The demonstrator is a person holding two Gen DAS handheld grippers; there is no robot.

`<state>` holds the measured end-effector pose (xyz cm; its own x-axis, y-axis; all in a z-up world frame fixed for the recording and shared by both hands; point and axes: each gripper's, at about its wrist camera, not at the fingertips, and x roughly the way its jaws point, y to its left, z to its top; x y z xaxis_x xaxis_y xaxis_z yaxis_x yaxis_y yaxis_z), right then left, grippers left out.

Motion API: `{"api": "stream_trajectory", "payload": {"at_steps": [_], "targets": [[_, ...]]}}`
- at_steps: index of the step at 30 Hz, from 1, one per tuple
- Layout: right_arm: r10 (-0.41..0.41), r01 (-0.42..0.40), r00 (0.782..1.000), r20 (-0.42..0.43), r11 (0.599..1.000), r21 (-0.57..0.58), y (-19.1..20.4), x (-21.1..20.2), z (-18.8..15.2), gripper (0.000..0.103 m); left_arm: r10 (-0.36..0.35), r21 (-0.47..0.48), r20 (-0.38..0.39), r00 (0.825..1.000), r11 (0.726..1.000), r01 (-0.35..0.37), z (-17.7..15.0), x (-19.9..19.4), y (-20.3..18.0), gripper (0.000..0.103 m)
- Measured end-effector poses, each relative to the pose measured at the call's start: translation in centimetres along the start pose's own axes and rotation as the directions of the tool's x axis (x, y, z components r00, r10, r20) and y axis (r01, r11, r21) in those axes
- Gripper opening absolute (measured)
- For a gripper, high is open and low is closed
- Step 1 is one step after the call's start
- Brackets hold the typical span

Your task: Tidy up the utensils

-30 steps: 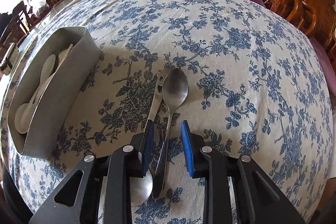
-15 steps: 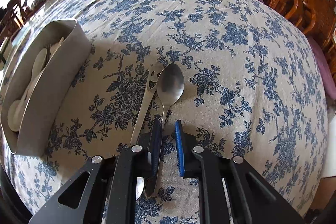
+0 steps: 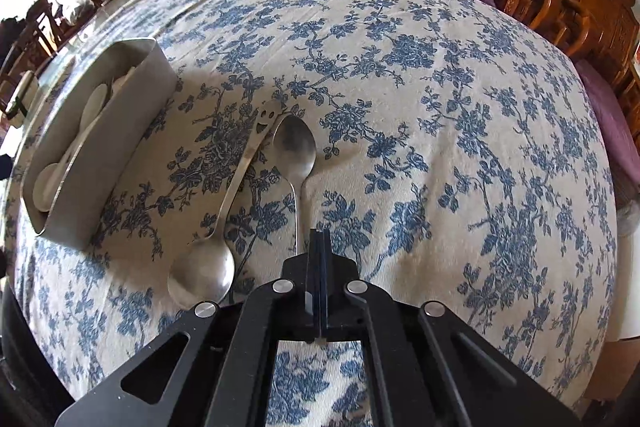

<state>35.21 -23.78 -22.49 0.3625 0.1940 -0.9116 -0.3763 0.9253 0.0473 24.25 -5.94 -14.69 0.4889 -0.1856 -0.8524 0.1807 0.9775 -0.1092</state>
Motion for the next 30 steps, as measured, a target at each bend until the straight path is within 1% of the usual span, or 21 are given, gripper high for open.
{"api": "stream_trajectory", "payload": {"at_steps": [1, 6, 8, 9, 11, 12, 17, 21, 26, 28, 30], "targets": [[0.019, -0.019, 1.0, 0.013, 1.0, 0.006, -0.3, -0.4, -0.2, 0.0, 0.001, -0.004, -0.005, 1.0, 1.0, -0.001, 0.0, 0.5, -0.3, 0.09], [0.058, -0.058, 0.997, 0.042, 0.998, -0.005, -0.6, -1.0, 0.0, 0.001, 0.017, -0.014, -0.039, 0.999, 1.0, -0.017, -0.3, 2.5, -1.2, 0.09], [0.058, -0.057, 0.998, 0.037, 0.998, -0.016, -0.5, -0.5, 0.3, 0.018, 0.021, -0.008, -0.047, 0.999, 1.0, -0.021, -0.4, 2.9, -1.2, 0.09], [0.06, -0.06, 0.997, 0.041, 0.998, -0.022, -0.4, -0.1, 0.6, 0.021, 0.022, -0.006, -0.048, 0.999, 1.0, -0.022, -0.4, 3.0, -1.2, 0.09], [0.072, -0.07, 0.996, 0.049, 0.997, -0.025, -0.2, 0.4, 1.3, 0.032, 0.025, -0.007, -0.051, 0.998, 1.0, -0.026, -0.4, 3.1, -1.1, 0.09], [0.079, -0.077, 0.995, 0.054, 0.997, -0.024, -0.2, 0.7, 1.7, 0.033, 0.026, -0.009, -0.051, 0.998, 1.0, -0.026, -0.3, 3.1, -1.0, 0.09], [0.09, -0.087, 0.993, 0.071, 0.995, -0.038, 0.2, 1.8, 4.0, 0.035, 0.022, -0.017, -0.047, 0.999, 1.0, -0.023, 0.0, 3.0, -0.5, 0.09], [0.102, -0.099, 0.993, 0.055, 0.994, -0.045, 0.3, 2.9, 5.3, 0.035, 0.018, -0.016, -0.046, 0.999, 1.0, -0.019, 0.2, 2.8, -0.3, 0.09], [0.095, -0.094, 0.995, 0.019, 0.994, -0.06, 0.6, 4.3, 5.3, 0.033, 0.012, -0.014, -0.047, 0.999, 1.0, -0.013, 0.3, 2.7, -0.2, 0.09], [0.081, -0.078, 0.996, 0.031, 0.994, -0.07, 0.7, 4.3, 5.0, 0.031, 0.009, -0.012, -0.047, 0.999, 1.0, -0.009, 0.4, 2.6, -0.2, 0.09], [0.084, -0.081, 0.996, 0.035, 0.995, -0.063, 0.7, 4.3, 4.9, 0.031, 0.006, -0.01, -0.046, 0.999, 1.0, -0.006, 0.4, 2.7, -0.3, 0.09]]}}
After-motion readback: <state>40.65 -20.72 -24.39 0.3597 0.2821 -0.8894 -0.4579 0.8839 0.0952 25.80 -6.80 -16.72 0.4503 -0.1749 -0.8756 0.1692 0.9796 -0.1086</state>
